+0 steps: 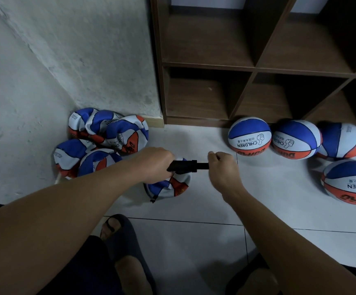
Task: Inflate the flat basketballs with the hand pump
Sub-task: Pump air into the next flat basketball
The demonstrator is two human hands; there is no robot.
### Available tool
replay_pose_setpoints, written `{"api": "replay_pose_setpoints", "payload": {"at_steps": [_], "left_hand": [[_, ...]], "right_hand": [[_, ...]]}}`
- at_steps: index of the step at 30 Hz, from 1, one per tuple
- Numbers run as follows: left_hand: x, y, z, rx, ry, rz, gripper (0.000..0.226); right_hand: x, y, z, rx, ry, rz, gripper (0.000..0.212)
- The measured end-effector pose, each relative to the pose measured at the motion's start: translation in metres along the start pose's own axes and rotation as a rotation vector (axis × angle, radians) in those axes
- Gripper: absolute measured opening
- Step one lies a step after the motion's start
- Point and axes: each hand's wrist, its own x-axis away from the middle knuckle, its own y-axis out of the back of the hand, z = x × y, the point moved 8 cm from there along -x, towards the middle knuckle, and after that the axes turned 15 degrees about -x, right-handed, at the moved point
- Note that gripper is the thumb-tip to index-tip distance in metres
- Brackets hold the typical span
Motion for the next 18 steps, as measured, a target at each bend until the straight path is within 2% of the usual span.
{"api": "replay_pose_setpoints", "payload": {"at_steps": [5, 12, 15, 18], "left_hand": [[0.002, -0.005, 0.029, 0.004, 0.049, 0.035, 0.023], [-0.002, 0.0, 0.005, -0.033, -0.005, 0.038, 0.022], [-0.001, 0.005, -0.008, -0.036, -0.047, 0.035, 0.032], [-0.001, -0.001, -0.019, -0.026, -0.067, 0.044, 0.025]], "right_hand": [[-0.023, 0.053, -0.011, -0.156, -0.133, -0.146, 0.022], [0.0, 0.007, -0.01, -0.04, -0.021, -0.086, 0.04], [0.008, -0.01, -0.008, -0.034, 0.011, -0.048, 0.042], [0.012, -0.021, -0.014, -0.044, -0.013, -0.012, 0.042]]}}
